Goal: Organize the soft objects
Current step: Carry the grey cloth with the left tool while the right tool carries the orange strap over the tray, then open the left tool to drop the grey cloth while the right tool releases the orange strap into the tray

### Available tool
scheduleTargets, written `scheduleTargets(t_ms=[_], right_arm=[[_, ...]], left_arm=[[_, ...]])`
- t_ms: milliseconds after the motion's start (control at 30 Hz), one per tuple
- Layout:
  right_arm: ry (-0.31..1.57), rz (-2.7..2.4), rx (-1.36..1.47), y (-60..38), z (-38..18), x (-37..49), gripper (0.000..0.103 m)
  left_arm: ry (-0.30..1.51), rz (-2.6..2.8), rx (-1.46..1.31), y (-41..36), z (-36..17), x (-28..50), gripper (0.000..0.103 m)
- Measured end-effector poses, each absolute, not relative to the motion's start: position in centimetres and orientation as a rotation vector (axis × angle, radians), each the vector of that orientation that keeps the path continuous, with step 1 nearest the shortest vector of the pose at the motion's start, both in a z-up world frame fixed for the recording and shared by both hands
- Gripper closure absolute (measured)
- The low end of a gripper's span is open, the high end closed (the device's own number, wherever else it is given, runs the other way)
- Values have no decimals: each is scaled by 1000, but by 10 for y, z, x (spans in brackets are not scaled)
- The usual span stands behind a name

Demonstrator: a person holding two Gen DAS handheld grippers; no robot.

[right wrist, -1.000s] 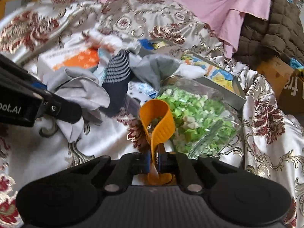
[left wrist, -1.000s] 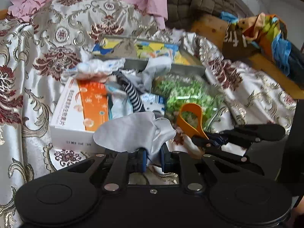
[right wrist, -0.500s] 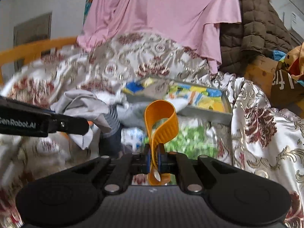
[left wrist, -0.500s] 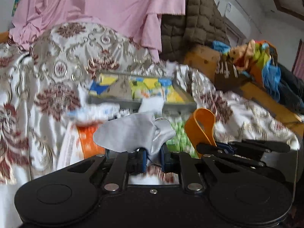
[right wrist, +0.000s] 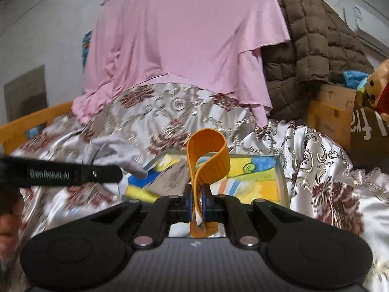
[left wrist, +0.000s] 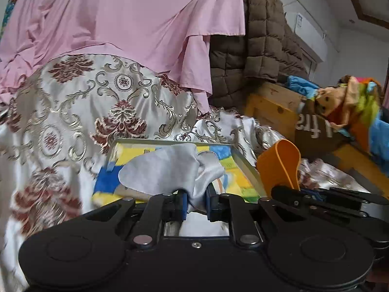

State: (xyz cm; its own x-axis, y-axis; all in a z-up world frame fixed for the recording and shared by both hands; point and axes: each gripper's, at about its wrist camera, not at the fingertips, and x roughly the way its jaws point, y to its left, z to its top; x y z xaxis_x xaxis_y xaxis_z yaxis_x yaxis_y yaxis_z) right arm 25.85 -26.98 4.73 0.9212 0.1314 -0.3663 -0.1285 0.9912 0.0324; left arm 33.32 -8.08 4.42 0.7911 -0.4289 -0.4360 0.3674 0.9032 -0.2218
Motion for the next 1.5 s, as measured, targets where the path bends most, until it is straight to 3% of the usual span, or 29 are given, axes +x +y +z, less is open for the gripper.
scheduleTargets(t_ms=[400, 967, 1100, 1200, 1367, 1433, 1500], right_arm=[[487, 69, 165, -335, 13, 363, 95], [567, 60, 190, -336, -17, 421, 93], [579, 58, 212, -339, -20, 421, 87], [580, 59, 227, -341, -20, 419, 81], [580, 32, 261, -345, -18, 413, 56], [573, 42, 272, -347, -16, 409, 49], [561, 46, 281, -347, -13, 404, 45]], left_arm=[[615, -376, -200, -132, 4, 467, 87], [745, -304, -227, -131, -33, 500, 86], [754, -289, -223, -131, -34, 496, 79], [755, -276, -218, -130, -32, 492, 66], [751, -266, -229, -124, -24, 484, 54], [736, -264, -232, -121, -19, 479, 40], [719, -261, -231, -118, -13, 473, 36]])
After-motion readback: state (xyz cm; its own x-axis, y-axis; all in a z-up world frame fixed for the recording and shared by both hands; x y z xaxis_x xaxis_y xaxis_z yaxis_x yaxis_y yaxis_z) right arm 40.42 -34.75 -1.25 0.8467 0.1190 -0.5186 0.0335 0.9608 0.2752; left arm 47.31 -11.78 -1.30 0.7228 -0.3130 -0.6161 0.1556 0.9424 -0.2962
